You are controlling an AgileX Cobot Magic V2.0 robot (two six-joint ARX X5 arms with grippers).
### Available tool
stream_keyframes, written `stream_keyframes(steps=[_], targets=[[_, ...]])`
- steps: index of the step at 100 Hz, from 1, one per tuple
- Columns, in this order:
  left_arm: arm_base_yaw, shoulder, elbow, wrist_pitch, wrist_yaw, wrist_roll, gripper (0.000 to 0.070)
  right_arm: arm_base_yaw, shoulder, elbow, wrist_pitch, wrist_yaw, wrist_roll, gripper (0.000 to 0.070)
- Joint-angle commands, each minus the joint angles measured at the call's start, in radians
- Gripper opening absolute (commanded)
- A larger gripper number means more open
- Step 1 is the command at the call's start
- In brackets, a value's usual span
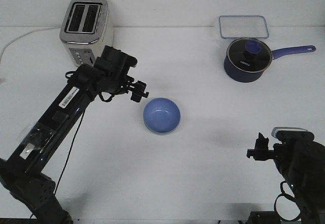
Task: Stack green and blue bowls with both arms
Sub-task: 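Pull the left gripper back toward the robot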
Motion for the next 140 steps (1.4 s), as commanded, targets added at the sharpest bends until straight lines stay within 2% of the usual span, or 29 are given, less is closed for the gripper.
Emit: stream_keyframes(steps=[1, 18, 41, 87, 104, 140], targets=[[0.008, -0.006, 0.021, 0.002, -0.011, 0.008, 0.0382, 0.000, 0.004, 0.007, 0.011, 0.001, -0.004, 0.0413], [0.049, -0.071, 0.018, 0.001, -0.013, 0.003, 0.0382, 0.000, 0.004, 0.007, 0.011, 0.001, -0.004, 0.0413], [0.119, -0.203, -0.085, 0.040, -0.097, -0.016, 0.0382, 0.000, 0.004, 0.007, 0.011, 0.001, -0.004, 0.0413], [0.272, -0.766, -0.785, 0.362, -0.101, -0.112, 0.0397, 0.000, 0.004, 0.007, 0.011, 0.001, -0.006, 0.0413], [0.279, -0.946, -0.965, 0.380, -0.156, -0.164, 0.0505, 0.000, 0.004, 0.007, 0.011, 0.001, -0.009, 0.0413], [0.279, -1.114, -1.019, 0.357, -0.156, -0.180, 0.0496, 0.000, 0.004, 0.007, 0.012, 0.000, -0.009, 0.0413]])
